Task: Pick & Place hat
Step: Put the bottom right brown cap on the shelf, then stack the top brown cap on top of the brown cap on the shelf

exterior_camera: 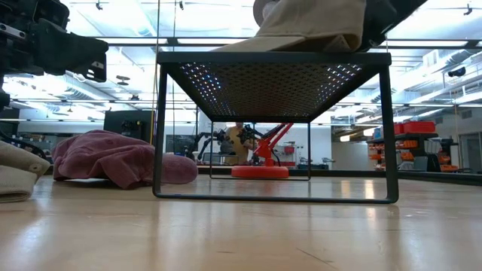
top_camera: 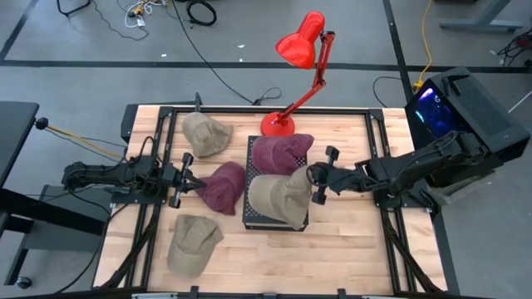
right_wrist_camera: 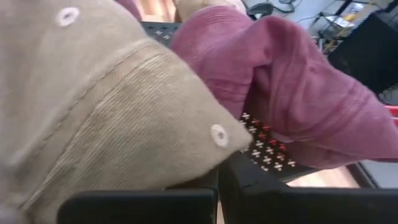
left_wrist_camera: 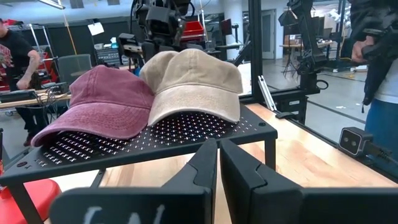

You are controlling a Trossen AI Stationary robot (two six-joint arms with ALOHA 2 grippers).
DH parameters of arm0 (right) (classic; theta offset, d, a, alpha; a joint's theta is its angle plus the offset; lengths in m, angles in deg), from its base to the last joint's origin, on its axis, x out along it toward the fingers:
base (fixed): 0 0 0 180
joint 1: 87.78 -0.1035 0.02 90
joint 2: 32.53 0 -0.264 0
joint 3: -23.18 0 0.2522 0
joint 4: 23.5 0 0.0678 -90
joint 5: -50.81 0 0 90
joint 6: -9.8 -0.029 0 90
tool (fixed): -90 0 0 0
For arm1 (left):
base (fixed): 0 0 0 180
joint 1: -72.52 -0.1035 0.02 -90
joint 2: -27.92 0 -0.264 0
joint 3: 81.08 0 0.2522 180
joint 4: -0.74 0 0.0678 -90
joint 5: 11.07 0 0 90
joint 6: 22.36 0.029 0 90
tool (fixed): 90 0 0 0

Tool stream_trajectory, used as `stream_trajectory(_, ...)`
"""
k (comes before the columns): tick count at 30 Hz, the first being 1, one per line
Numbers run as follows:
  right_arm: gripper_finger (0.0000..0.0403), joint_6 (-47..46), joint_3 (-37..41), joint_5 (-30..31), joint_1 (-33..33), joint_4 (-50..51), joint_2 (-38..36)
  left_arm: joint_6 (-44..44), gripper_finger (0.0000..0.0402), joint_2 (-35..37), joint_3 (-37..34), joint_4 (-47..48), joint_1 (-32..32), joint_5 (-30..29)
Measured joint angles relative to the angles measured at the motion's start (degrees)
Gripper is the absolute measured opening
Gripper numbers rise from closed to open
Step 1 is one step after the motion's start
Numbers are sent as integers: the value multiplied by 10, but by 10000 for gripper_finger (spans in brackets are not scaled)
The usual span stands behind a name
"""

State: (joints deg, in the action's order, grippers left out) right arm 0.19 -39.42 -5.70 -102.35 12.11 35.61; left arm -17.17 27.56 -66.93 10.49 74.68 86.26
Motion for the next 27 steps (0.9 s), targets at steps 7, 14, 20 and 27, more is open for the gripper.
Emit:
stream_trajectory(7,0,10,0,-27,7,-5,0,0,25,0,0,0,0,0)
stream_trajectory(14,0,-2,0,-69,7,9,0,0,25,0,0,0,0,0)
stream_trajectory(20,0,-4,0,-70,7,51,-14,0,25,0,0,0,0,0)
stream_trajectory(27,0,-10,0,-92,7,90,-52,0,25,0,0,0,0,0)
